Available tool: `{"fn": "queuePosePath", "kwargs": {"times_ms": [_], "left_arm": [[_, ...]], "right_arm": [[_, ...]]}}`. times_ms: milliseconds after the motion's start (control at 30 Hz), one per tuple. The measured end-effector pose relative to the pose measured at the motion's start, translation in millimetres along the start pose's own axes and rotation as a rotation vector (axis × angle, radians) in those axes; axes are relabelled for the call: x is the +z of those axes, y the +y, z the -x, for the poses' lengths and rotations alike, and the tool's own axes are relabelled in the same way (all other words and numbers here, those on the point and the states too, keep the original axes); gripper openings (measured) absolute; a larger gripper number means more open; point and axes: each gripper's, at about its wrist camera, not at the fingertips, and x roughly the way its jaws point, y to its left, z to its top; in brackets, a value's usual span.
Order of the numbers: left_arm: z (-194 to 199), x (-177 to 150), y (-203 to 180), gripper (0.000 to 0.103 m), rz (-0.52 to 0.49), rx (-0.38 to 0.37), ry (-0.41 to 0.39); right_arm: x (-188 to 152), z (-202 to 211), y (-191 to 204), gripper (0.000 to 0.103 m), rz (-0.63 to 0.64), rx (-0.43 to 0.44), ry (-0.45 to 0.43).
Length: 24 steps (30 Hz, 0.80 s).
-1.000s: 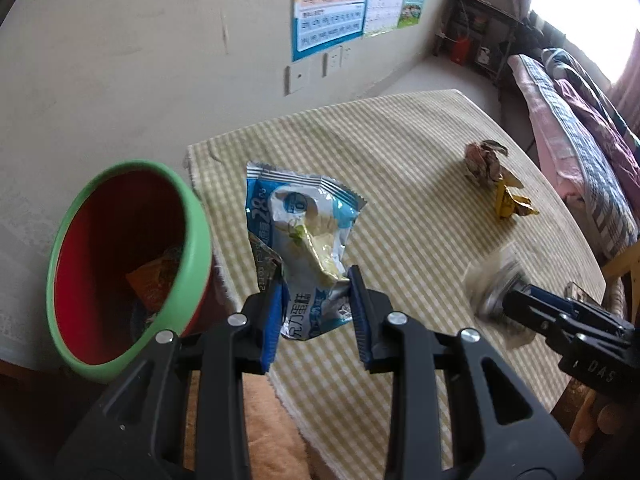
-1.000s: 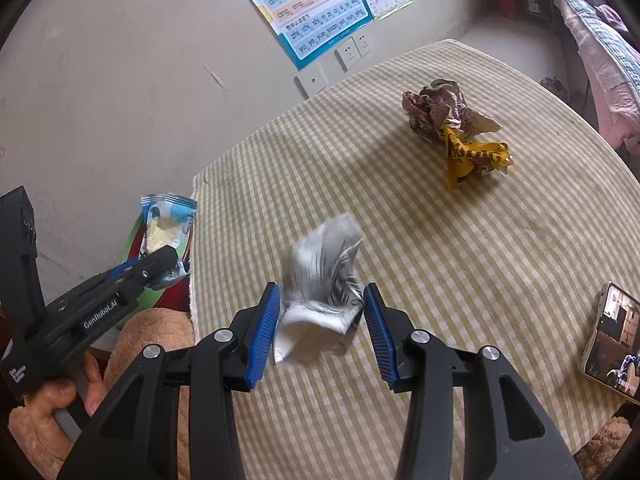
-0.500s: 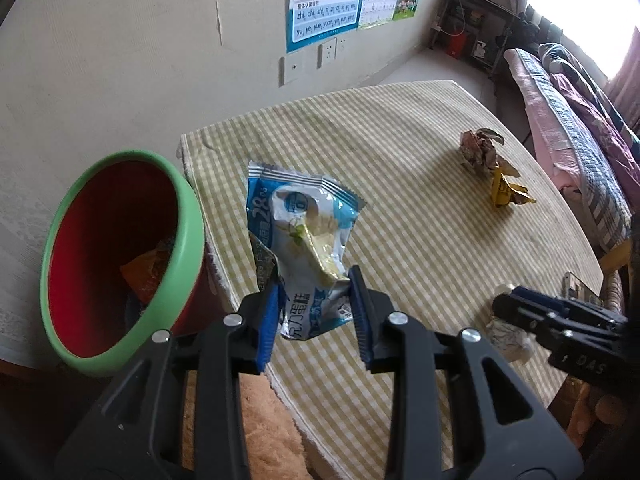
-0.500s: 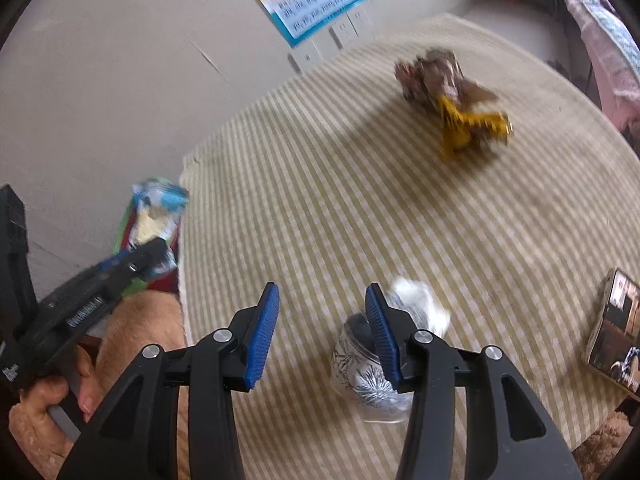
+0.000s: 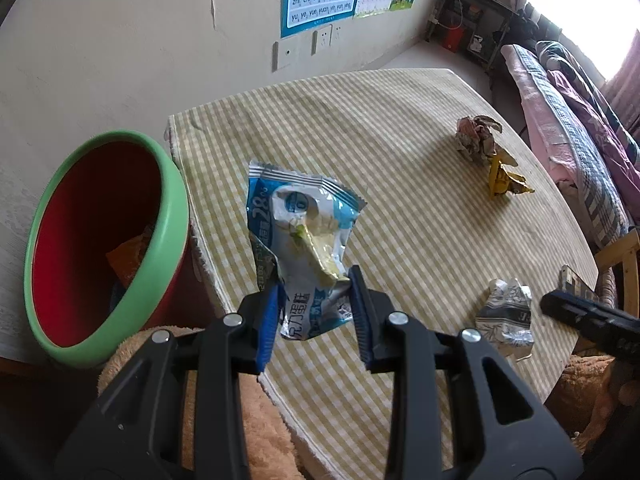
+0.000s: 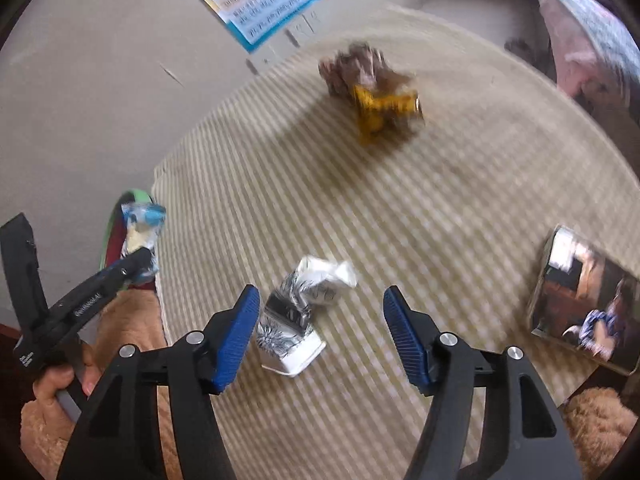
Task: Collect trash
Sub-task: 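Lift the blue-white wrapper with the left gripper while the right gripper lifts the silver wrapper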
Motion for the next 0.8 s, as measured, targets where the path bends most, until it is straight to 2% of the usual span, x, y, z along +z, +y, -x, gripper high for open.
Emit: {"fn": "queuePosePath", "kwargs": {"times_ms": [100, 233, 267, 300, 367, 567, 800], "left_arm": [[0, -1, -1, 0.030, -0.002, -0.001, 0.002], [0, -1, -1, 0.030, -0.006, -0.002, 0.000], [0, -1, -1, 0.030, -0.006, -0.002, -0.001], [0, -1, 0, 0.030, -0.005, -0.002, 0.000], [0, -1, 0, 0.030, -0.004, -0.003, -0.001], [2, -1, 1, 0.030, 0.000, -0.008, -0.009], [12, 1, 13, 0.030, 0.030, -0.020, -0.035]], "right_arm": [[-4, -11, 8, 0.063, 0.023, 0.025, 0.034], [-13, -30, 16, 0.063, 0.062, -0.019, 0.091], [-15, -34, 16, 0.059, 0.069, -0.034, 0.100], [-16, -36, 17, 0.047, 0.081, -0.051, 0.101], [-16, -35, 22, 0.035, 0.105, -0.053, 0.092], [-8, -14, 50, 0.033, 0.190, -0.040, -0.026], [-10, -17, 87, 0.033, 0.300, -0.035, -0.061]]}}
